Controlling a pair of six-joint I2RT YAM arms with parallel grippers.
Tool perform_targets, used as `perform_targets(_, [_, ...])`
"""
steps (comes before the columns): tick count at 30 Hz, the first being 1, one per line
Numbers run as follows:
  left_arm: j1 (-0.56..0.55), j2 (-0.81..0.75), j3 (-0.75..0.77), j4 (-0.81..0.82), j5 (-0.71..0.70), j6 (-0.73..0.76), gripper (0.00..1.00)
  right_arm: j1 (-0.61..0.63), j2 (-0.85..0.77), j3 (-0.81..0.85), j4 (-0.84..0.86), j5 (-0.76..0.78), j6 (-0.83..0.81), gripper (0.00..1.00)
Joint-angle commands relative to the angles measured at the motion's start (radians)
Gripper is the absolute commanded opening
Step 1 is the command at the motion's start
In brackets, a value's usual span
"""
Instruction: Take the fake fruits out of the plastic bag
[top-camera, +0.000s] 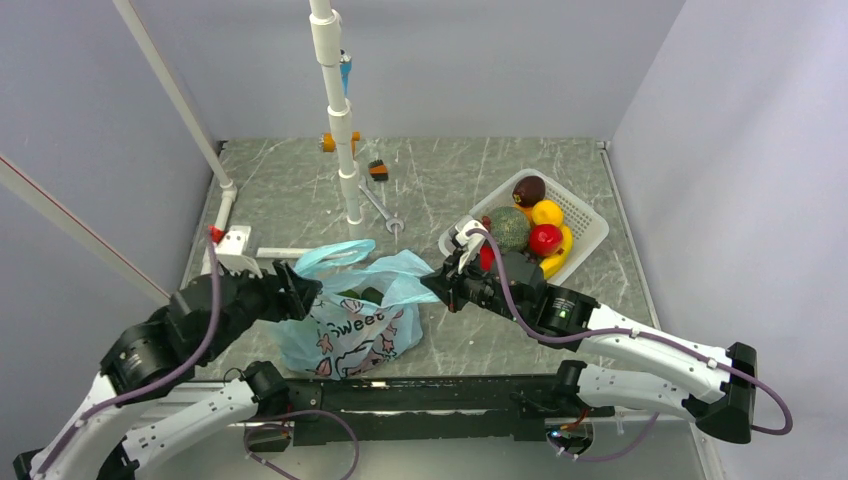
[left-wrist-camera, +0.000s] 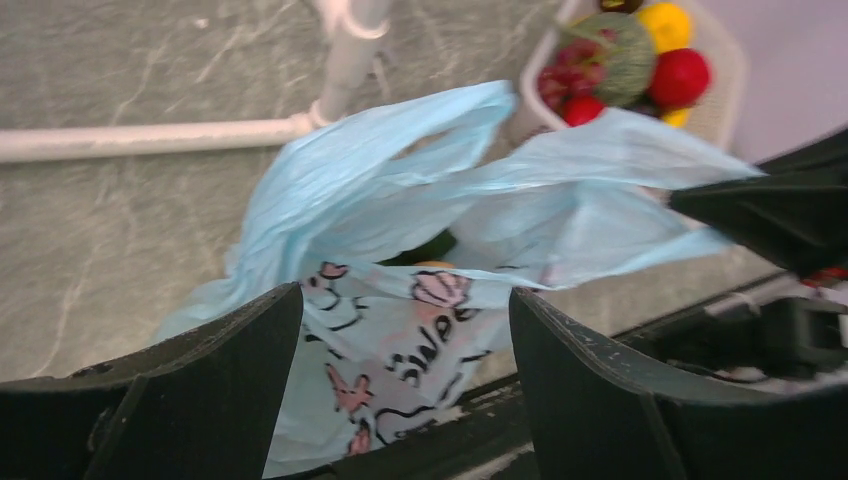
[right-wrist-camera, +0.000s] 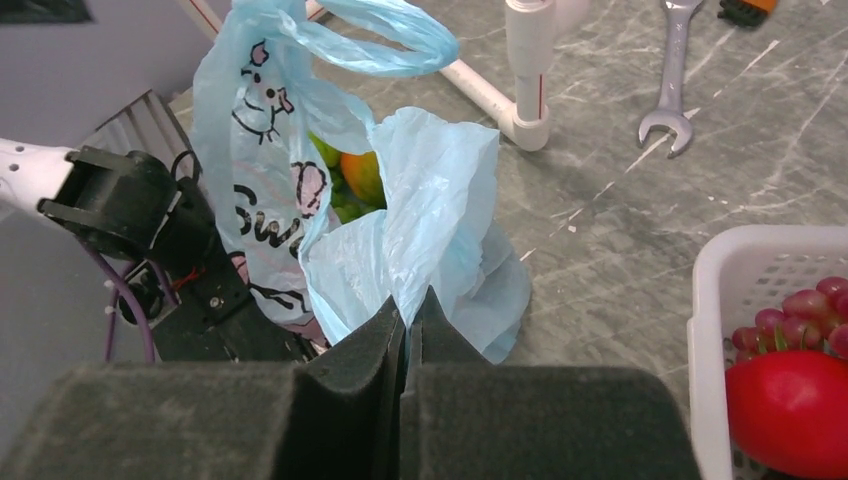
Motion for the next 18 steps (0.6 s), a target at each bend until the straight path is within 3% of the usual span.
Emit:
perform_targets(1, [-0.005, 0.094, 0.124, -0.029, 0.157, 0.041, 0.81, -0.003, -0.004, 0.000, 0.078, -0.043, -0.011, 0.00])
perform_targets(11, [-0.005, 0.583, 0.513, -0.145, 0.062, 0.336, 0.83, -0.004, -0.008, 0.007, 0.055, -0.072, 0.021, 0.00])
perform_targets(18, [-0.004, 0.847, 0.595, -0.137, 0.039, 0.408, 0.86, -0.006, -0.023, 0.010, 0.034, -0.059, 0.018, 0.00])
